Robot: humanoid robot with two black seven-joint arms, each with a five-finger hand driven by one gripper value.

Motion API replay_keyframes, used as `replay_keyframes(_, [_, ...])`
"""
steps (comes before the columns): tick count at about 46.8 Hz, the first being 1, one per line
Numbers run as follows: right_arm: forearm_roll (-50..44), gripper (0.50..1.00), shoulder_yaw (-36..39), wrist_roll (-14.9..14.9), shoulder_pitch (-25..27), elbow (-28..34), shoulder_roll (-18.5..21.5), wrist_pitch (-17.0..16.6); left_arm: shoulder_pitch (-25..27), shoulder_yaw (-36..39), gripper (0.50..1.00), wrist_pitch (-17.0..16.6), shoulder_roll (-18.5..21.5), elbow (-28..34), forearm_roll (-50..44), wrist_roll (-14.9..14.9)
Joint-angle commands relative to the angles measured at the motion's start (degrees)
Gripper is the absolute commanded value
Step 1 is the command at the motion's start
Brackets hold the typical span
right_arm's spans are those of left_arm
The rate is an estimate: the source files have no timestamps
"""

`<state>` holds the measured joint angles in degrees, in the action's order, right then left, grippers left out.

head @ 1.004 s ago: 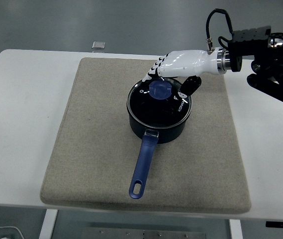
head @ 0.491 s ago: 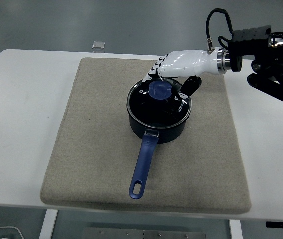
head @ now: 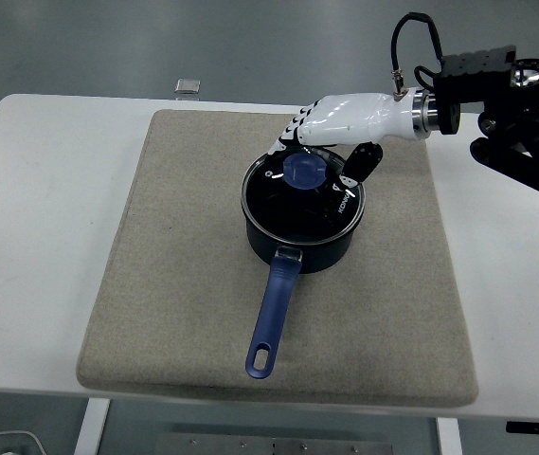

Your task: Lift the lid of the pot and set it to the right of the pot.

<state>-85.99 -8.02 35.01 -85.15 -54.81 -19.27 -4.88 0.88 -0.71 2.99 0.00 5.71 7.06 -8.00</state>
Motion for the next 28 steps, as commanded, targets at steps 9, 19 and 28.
replay_keyframes(9, [0.2,0.854,0.02,-0.01,-0.46,-0.65,-0.15,-1.97,0.0,0.01,1.0,0.0,0.0,0.0,-0.02,0.0])
replay_keyframes(19, [0.2,0.856,0.02,-0.01,-0.46,-0.65,-0.15,-2.06,0.0,0.01,1.0,0.0,0.0,0.0,0.06,0.0])
replay_keyframes(28, [0.2,0.856,-0.07,-0.01,-0.37,-0.65,-0.06,-2.06,0.0,0.01,1.0,0.0,0.0,0.0,0.06,0.0])
